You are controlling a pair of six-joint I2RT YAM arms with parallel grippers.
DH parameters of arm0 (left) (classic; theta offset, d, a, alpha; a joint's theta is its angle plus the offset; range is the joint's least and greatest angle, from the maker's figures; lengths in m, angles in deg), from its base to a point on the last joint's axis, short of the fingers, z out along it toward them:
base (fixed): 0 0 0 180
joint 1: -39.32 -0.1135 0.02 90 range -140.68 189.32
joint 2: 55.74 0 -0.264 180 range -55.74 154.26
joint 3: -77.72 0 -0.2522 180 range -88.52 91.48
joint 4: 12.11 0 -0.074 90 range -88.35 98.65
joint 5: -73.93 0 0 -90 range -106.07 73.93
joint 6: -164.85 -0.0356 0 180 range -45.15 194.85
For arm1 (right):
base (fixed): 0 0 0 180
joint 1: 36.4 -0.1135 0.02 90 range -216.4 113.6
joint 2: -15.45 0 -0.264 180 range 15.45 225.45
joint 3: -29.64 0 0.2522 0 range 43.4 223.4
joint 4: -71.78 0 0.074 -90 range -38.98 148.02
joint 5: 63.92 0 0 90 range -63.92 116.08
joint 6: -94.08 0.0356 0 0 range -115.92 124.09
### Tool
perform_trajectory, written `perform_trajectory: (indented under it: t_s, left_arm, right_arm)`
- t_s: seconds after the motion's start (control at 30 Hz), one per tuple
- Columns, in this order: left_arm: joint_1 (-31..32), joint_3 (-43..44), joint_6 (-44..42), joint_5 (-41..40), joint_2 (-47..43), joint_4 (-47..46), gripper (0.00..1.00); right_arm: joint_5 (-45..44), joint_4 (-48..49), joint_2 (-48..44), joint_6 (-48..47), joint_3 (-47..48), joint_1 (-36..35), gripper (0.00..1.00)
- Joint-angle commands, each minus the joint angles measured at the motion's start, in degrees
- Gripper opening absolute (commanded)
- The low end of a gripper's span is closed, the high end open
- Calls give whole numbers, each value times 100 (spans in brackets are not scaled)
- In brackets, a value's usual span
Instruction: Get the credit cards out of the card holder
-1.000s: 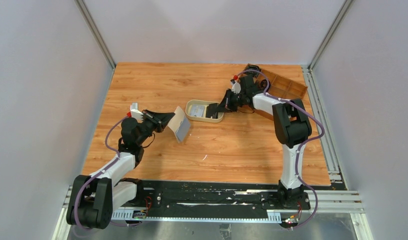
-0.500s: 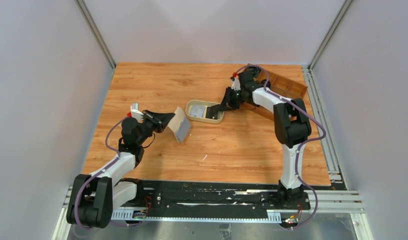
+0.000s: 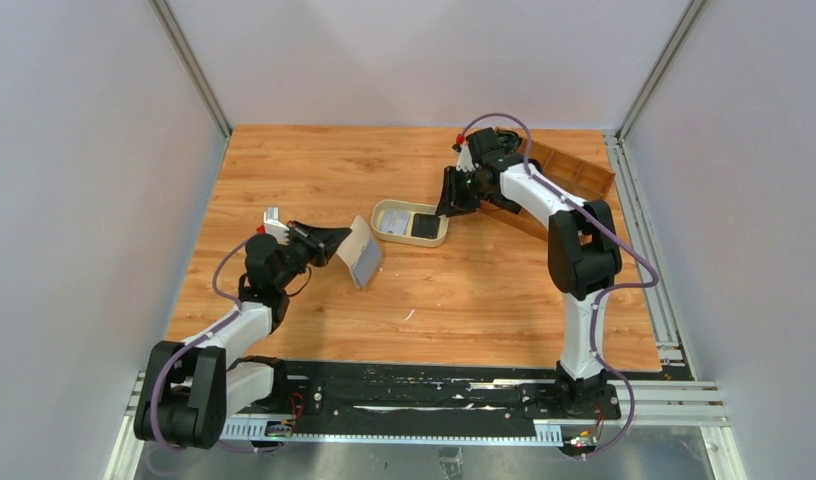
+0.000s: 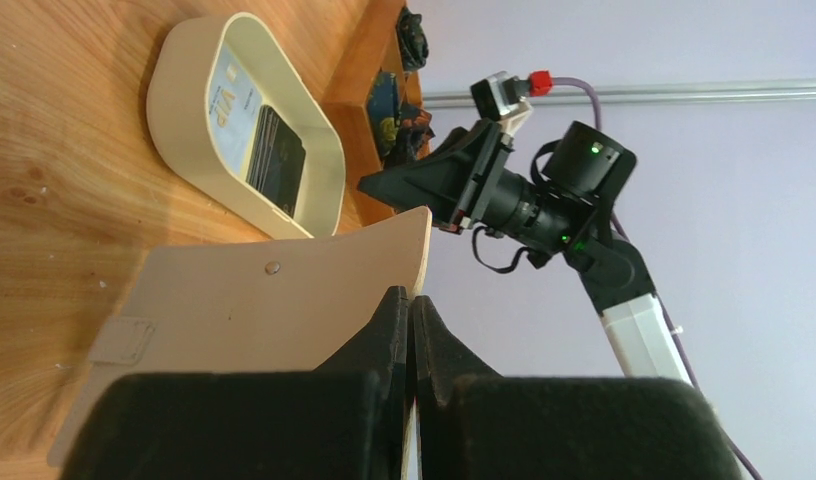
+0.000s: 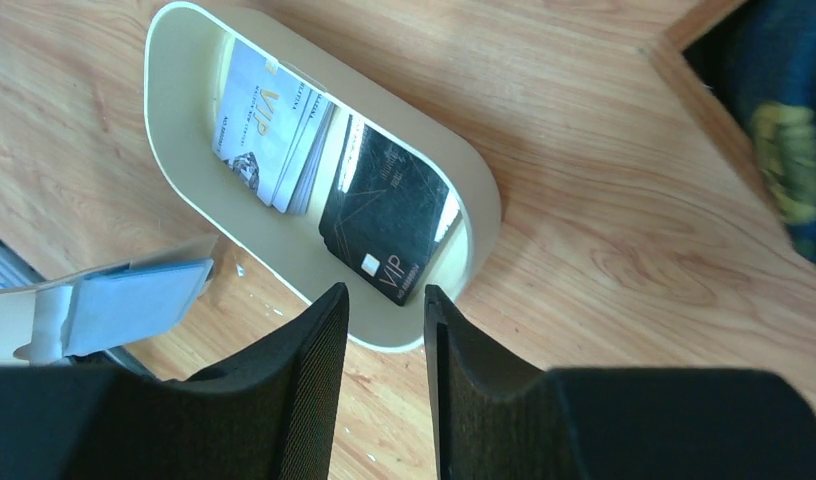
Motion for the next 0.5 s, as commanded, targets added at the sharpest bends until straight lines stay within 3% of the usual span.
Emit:
perform_trajectory:
  t_s: [0.0, 0.3, 0.47]
  left_arm:
    - [161, 272, 34, 192, 164, -167, 0]
    - [1781, 857, 144, -374, 676, -176, 0]
    - [1948, 752, 126, -635, 862, -160, 0]
  right_arm:
    - [-654, -387, -606, -281, 266, -39, 38]
    - [-1089, -307, -1255, -296, -125, 133, 39]
    - [-1035, -200, -1522, -322, -482, 382, 39]
